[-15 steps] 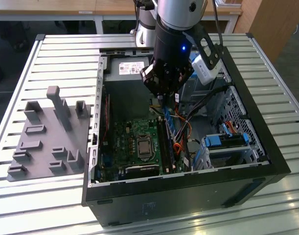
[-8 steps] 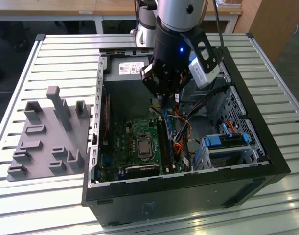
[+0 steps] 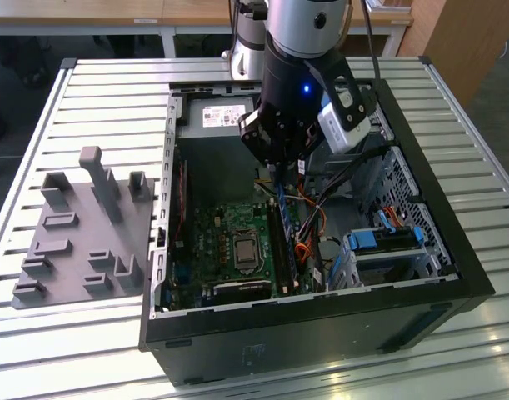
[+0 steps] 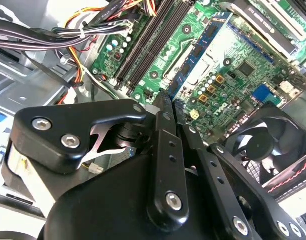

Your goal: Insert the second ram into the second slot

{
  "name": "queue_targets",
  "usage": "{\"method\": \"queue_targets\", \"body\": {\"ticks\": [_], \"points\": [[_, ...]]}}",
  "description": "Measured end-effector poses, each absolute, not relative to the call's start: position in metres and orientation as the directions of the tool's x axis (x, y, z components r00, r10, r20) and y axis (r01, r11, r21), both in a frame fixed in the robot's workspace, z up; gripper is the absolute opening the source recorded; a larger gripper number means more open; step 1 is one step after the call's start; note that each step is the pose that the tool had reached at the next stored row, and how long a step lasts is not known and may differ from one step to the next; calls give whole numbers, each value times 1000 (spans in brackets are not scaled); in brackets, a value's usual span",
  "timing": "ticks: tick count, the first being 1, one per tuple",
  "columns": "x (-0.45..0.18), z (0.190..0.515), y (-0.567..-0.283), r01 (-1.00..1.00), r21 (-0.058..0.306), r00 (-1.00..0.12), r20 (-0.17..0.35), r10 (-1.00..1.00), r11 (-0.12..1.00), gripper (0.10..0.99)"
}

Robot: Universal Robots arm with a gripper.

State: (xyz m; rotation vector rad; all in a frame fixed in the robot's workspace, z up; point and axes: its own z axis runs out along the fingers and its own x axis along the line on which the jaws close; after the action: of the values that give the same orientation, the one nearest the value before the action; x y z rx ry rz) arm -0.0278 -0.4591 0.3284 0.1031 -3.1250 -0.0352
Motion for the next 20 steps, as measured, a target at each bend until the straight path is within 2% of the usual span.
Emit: {"method": "queue_targets", "body": {"ticks": [20], "points": [[-28, 315, -459, -29, 23, -999, 16, -30, 999, 137]]}}
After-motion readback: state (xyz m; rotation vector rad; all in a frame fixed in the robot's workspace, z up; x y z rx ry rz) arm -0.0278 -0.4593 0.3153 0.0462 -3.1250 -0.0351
